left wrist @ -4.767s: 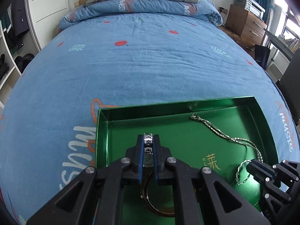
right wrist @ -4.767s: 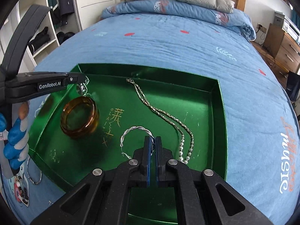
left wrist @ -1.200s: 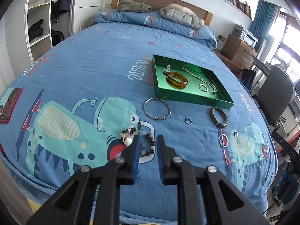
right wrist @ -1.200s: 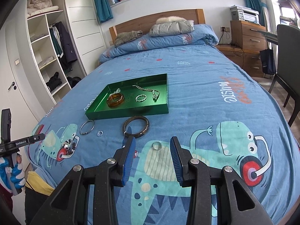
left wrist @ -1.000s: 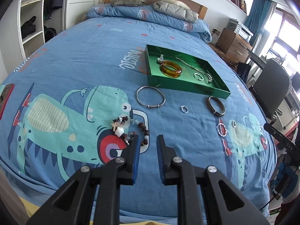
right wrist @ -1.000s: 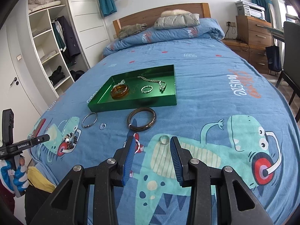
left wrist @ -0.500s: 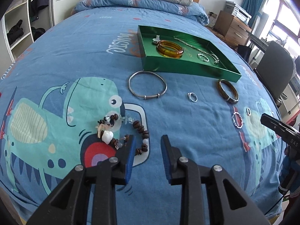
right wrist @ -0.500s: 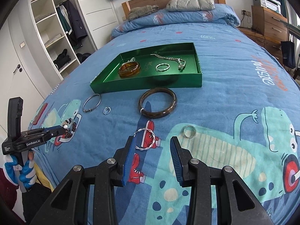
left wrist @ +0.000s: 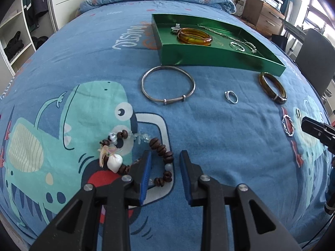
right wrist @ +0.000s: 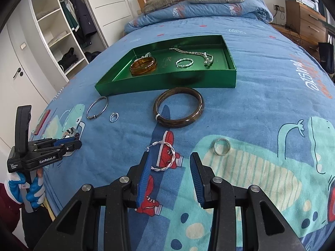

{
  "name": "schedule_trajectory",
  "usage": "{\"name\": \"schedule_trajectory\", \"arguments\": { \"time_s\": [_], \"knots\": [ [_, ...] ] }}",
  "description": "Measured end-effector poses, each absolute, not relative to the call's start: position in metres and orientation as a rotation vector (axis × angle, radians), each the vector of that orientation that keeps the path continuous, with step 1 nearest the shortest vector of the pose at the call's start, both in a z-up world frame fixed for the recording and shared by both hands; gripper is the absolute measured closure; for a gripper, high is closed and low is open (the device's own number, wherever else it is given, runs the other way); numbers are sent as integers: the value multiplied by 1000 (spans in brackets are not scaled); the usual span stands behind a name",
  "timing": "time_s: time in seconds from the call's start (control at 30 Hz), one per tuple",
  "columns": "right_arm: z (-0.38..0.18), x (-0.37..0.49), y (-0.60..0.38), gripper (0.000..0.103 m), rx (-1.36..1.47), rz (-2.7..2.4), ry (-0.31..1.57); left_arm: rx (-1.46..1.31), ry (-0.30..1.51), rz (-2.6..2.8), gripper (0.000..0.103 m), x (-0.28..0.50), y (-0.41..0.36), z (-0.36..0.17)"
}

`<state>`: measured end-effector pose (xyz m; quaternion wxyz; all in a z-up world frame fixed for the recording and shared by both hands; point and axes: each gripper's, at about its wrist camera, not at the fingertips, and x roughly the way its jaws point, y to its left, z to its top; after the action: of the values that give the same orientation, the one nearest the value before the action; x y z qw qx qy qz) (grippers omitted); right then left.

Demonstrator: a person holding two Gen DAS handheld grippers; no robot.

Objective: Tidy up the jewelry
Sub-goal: 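Close the left tool on the beaded bracelet while the right tool grasps another twisted silver hoop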

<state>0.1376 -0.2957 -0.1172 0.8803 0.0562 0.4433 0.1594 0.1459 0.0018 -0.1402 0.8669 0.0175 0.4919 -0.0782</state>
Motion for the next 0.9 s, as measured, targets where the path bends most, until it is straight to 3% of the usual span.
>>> {"name": "schedule_trajectory", "arguments": {
  "time_s": [0.1,0.27,0.6,0.73,0.9],
  "knots": [
    [-124,144,-293,65,108,327,953,65,1026,-158,77,145,-1,-142],
    [-133,152,-282,74,83,335,989,82,1011,-158,78,143,-4,-143],
    [-142,168,-259,84,-76,312,1037,79,975,-179,92,138,-9,-144],
    [-145,165,-253,98,-142,272,1026,57,968,-174,94,137,-7,-143],
    [-144,160,-252,99,-139,243,996,36,969,-176,94,134,-5,-138]
  ]
}}
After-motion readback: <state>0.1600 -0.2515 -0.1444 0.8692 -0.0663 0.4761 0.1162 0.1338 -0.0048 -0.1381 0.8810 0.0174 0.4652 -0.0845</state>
